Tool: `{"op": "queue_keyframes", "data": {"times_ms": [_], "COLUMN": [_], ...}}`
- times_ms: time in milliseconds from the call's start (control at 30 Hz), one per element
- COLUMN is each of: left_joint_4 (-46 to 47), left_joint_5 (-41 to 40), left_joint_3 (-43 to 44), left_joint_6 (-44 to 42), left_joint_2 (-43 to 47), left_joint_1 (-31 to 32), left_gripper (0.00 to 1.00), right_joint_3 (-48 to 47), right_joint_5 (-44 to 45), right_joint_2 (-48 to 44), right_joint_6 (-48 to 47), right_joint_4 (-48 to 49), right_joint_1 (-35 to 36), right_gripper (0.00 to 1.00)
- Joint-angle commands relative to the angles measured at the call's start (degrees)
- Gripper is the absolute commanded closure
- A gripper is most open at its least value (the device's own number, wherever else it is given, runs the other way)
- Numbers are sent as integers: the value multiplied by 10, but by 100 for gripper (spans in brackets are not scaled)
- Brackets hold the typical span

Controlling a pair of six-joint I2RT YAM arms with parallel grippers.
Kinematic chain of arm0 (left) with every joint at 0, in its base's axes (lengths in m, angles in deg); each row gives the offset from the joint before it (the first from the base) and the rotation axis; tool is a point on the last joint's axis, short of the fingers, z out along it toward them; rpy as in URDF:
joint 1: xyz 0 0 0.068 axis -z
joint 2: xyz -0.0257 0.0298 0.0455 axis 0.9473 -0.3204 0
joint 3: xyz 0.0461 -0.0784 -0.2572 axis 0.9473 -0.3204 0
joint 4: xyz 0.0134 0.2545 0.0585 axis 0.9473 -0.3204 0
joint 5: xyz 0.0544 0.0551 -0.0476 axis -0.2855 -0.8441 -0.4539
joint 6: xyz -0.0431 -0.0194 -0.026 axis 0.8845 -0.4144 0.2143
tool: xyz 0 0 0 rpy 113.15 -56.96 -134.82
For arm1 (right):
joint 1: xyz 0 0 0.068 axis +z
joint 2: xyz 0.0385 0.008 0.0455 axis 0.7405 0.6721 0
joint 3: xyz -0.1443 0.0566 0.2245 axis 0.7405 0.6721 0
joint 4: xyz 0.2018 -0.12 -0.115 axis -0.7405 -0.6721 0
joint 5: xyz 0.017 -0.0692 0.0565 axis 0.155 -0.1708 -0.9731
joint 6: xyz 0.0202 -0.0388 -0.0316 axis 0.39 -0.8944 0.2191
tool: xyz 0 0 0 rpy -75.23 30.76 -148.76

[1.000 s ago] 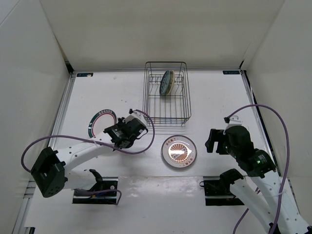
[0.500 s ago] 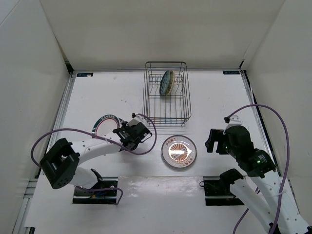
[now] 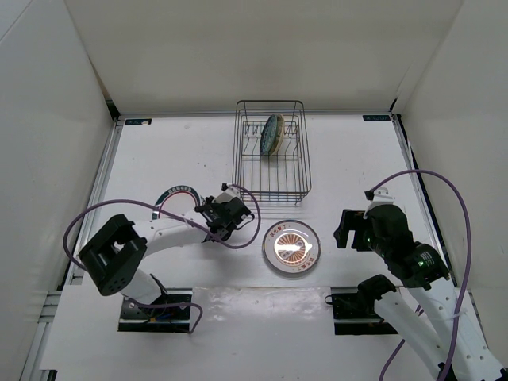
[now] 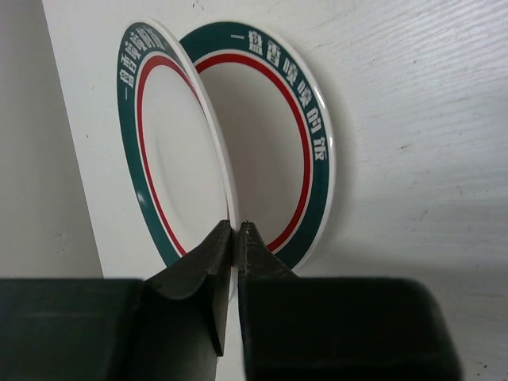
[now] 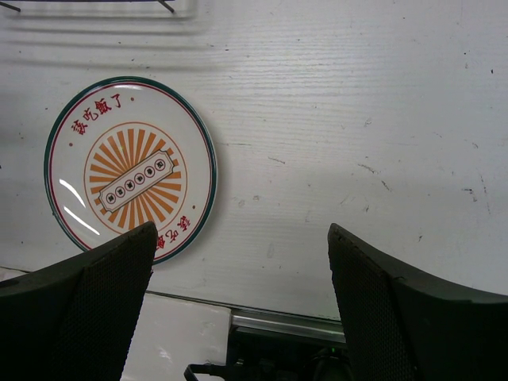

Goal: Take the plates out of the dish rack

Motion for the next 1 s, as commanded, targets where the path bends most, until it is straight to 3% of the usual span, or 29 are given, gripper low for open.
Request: {"op": "queue_keyframes", "data": {"times_ms": [0,333,467,767,833,967], "left_joint_4": [19,12,4,-47,-52,-64], "left_joint_5": [-13,-15,-11,25,49,102], "left_joint_3": [33,41,40,63,67,78], "left_joint_6": [-1,3,9,32,32,34], "left_joint_2": [-8,-22,-26,-24,-11,9], "left_joint_1": [3,4,3,3,2,-10], "left_gripper": [79,66,54,7,1,1], "right_joint_3": [2,1,2,2,2,3], "right_joint_5": [-2,0,-1,-2,-3,-4], "right_joint_2": [2,0,0,-1,-1,1], "right_joint_6": [-10,-10,-11,-10,-11,-10], "right_joint_4": [17,17,18,17,17,18], "right_joint_1": [4,4,5,5,4,4], "right_gripper": [11,11,11,11,11,11]}}
